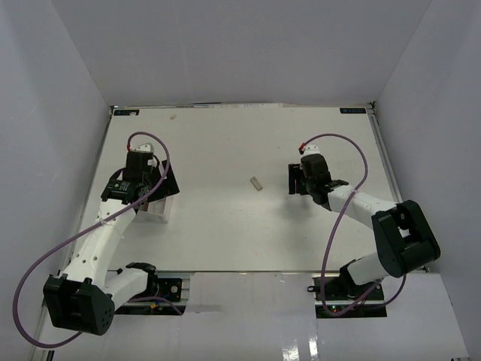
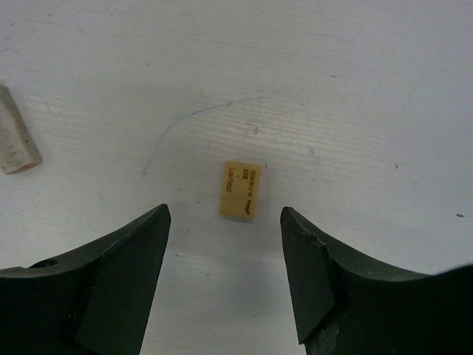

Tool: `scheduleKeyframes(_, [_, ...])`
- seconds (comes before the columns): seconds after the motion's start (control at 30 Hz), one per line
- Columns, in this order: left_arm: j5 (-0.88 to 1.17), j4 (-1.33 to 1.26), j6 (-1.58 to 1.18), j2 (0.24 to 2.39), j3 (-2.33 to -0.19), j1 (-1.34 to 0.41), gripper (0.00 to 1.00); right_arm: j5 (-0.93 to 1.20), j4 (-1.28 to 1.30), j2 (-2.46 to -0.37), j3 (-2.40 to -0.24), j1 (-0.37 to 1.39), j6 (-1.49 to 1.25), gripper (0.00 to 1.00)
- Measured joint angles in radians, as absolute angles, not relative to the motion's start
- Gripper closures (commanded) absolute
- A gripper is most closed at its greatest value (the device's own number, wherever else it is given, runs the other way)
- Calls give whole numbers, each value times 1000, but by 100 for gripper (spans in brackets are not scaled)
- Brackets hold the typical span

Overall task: Sort the stationery into containers
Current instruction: Pick up the stationery from the center of the board.

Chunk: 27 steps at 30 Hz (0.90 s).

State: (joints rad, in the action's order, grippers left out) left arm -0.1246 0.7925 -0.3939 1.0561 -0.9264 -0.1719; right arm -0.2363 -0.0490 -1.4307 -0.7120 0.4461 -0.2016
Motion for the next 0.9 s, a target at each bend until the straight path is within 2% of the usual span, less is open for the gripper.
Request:
scheduleKeyframes(0.13, [-65, 799, -407, 1033, -950, -172, 2, -250, -25, -1509, -737, 439, -202, 48])
scheduleKeyframes(0.23, [-30, 800, -413, 1019, -976, -172, 2, -261, -12, -1561, -751, 432, -203, 53])
scheduleKeyframes(0.47, [58, 800, -431, 1018, -994, -172, 2, -263, -10, -1619, -786, 426, -205, 55])
scheduleKeyframes(0.57, [91, 800, -439, 1021, -994, -172, 2, -258, -21, -1635, -799, 426, -205, 62])
scheduleKeyframes(0.77, [164, 799, -458, 1027, -994, -172, 2, -253, -24, -1639, -804, 426, -200, 83])
scheduleKeyframes(0.9, [252, 778, -490, 1037, -999, -172, 2, -208, -24, -1593, -765, 429, -174, 85])
